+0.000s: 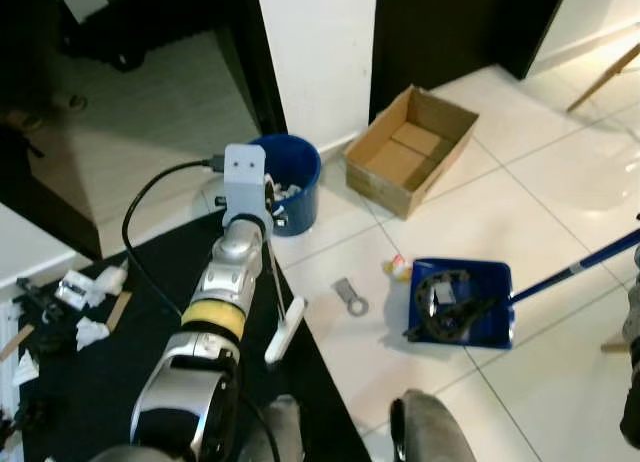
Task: Sweep floor
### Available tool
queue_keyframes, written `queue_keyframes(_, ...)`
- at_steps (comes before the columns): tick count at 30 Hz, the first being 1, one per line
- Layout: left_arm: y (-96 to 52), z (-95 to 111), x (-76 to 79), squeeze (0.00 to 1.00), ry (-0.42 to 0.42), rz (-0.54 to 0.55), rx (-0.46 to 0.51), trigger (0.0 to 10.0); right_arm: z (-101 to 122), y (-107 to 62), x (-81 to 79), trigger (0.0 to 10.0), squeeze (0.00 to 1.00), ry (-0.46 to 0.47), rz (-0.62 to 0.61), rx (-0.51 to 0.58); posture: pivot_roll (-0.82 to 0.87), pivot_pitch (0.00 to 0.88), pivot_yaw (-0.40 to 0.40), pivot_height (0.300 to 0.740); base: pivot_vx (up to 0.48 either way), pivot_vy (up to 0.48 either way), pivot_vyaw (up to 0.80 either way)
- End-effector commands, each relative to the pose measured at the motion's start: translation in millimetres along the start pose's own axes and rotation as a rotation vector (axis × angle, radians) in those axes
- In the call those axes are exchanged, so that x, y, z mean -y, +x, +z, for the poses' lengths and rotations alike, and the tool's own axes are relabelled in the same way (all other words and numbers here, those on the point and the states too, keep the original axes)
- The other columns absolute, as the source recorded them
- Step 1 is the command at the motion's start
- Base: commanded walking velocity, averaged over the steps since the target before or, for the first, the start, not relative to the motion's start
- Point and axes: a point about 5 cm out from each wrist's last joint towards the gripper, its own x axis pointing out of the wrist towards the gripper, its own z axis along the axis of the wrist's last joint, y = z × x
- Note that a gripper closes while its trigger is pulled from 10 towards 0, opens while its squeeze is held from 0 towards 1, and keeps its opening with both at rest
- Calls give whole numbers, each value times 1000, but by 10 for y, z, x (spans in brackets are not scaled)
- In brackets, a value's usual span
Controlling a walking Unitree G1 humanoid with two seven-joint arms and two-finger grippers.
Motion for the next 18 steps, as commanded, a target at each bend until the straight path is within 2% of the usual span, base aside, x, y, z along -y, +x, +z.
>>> queue_keyframes(1, 21, 45, -105, 0, 31, 33, 25, 10000, 26, 11, -25, 10000, 0, 9, 2, 13, 2, 116, 49, 740, 0, 0, 0)
queue_keyframes(6, 57, 127, -161, 0, 40, 44, 58, 10000, 17, 12, -34, 10000, 0, 6, 1, 8, 10, 139, 55, 740, 0, 0, 0)
queue_keyframes(9, 84, 217, -217, 0, 37, 50, 94, 10000, 19, 13, -9, 10000, 0, 11, -20, 7, 18, 175, 69, 740, 0, 0, 0)
queue_keyframes(10, 111, 306, -272, 0, 35, 49, 121, 10000, 21, 16, 6, 10000, 0, 23, -43, 6, 29, 205, 76, 740, 0, 0, 0)
queue_keyframes(18, 150, 432, -327, 0, 46, 36, 165, 10000, 18, 19, -27, 10000, 0, 37, -51, 5, 41, 259, 82, 740, 0, 0, 0)
